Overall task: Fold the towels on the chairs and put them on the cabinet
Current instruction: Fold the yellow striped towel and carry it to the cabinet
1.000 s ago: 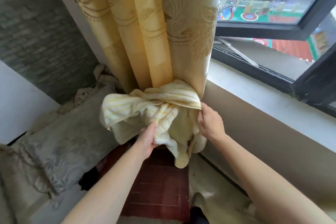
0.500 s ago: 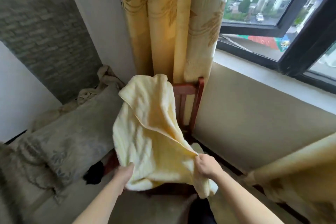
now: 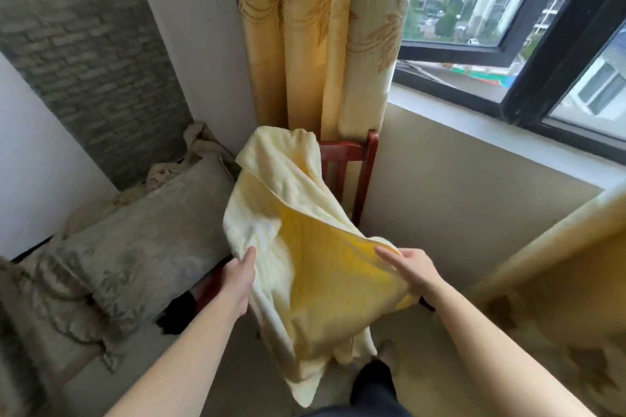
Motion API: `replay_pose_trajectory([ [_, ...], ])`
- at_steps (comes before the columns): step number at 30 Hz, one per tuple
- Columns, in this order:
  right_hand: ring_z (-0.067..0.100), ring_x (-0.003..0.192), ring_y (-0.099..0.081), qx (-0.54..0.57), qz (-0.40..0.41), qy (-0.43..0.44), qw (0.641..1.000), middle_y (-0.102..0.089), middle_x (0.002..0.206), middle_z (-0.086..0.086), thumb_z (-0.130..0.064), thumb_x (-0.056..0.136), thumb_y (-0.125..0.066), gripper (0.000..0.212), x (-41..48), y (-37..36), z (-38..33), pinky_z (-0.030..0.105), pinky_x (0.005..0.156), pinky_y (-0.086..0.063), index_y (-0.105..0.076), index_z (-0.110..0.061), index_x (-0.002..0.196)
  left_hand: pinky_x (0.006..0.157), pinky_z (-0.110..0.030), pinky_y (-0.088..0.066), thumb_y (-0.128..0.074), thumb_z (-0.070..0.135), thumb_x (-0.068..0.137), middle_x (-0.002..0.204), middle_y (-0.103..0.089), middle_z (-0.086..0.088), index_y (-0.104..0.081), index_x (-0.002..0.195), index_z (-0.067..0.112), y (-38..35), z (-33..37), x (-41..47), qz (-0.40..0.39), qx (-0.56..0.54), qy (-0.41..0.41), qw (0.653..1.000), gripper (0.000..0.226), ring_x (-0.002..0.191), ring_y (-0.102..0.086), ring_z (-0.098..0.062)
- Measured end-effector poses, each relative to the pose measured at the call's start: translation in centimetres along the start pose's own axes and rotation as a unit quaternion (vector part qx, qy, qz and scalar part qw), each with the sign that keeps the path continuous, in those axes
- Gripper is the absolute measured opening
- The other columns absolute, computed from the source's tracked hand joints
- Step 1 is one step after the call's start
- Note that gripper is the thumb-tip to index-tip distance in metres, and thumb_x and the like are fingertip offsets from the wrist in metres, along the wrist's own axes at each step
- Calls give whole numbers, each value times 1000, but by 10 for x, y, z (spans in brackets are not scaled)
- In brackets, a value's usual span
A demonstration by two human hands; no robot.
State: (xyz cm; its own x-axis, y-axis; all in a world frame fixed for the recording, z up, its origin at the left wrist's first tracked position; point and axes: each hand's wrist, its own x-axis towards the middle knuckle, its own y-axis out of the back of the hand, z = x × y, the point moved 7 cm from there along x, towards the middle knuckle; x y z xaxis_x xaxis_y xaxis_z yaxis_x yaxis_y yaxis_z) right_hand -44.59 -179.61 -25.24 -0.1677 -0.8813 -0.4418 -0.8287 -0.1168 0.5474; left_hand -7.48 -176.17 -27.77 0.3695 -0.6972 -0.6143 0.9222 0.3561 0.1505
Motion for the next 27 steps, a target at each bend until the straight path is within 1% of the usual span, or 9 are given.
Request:
replay_pose_trajectory([
  [3,15,65,-58,-92,-142,-54,984,-64,70,1,-49,82,-74,40,-15,-18,16,25,60,-45,-74,-10,74,103,-43,-45,-55,49,96,131,-60,-8,-53,129,11,-15,17,-10,-73,-65,13,995,51,117,-59,-25],
  [5,21,74,-58,39,-174,-83,981,-63,83,10,-38,81,-77,32,-22,-30,13,29,65,-47,-77,-6,87,90,-41,-49,-52,46,98,113,-65,-11,-59,111,12,-23,35,-10,-114,-124,24,986,37,103,-62,-27],
  [8,28,79,-56,290,-129,-69,946,-61,95,19,-27,67,-68,38,-26,-32,-9,35,71,-45,-70,-5,98,84,-46,-49,-52,46,97,116,-62,-23,-58,119,7,-24,53,-13,-126,-168,32,977,45,104,-61,-36],
  [10,32,89,-63,345,-151,-49,925,-70,111,25,-24,67,-62,53,-34,-34,-28,40,82,-46,-68,-1,114,74,-45,-52,-52,40,97,113,-63,-23,-57,123,6,-23,49,-12,-128,-171,46,976,43,97,-64,-37],
  [15,26,107,-68,277,-189,66,940,-73,117,12,-30,94,-64,28,-69,-18,-82,41,101,-50,-75,-15,115,82,-45,-53,-51,38,99,127,-64,-18,-53,134,9,-58,24,-8,-157,-104,96,977,46,110,-63,-37],
  [18,18,92,-68,253,-202,90,942,-75,106,9,-35,96,-62,31,-78,-7,-89,31,87,-54,-77,-12,108,98,-53,-49,-54,71,84,117,-70,-15,-60,130,18,-87,23,-10,-191,-45,73,978,71,109,-65,-36],
  [22,18,74,-51,51,-256,111,959,-61,79,5,-55,82,-71,50,-76,-13,-74,31,70,-46,-75,-6,93,107,-53,-41,-43,99,55,128,-65,-10,-56,134,25,-122,43,-13,-224,-164,77,958,109,119,-59,-33],
  [24,15,68,-45,-40,-271,114,955,-48,73,4,-50,81,-72,50,-69,-22,-57,32,64,-41,-64,-1,87,103,-47,-47,-50,87,71,120,-70,-7,-60,128,23,-130,73,-25,-238,-170,38,955,86,113,-64,-28],
  [27,7,78,-61,-75,-252,132,956,-66,88,-8,-42,77,-76,37,-56,-28,-46,36,80,-54,-65,-24,108,95,-44,-53,-79,41,75,114,-71,-10,-57,130,12,-130,107,-19,-189,-83,-11,978,65,102,-68,-27],
])
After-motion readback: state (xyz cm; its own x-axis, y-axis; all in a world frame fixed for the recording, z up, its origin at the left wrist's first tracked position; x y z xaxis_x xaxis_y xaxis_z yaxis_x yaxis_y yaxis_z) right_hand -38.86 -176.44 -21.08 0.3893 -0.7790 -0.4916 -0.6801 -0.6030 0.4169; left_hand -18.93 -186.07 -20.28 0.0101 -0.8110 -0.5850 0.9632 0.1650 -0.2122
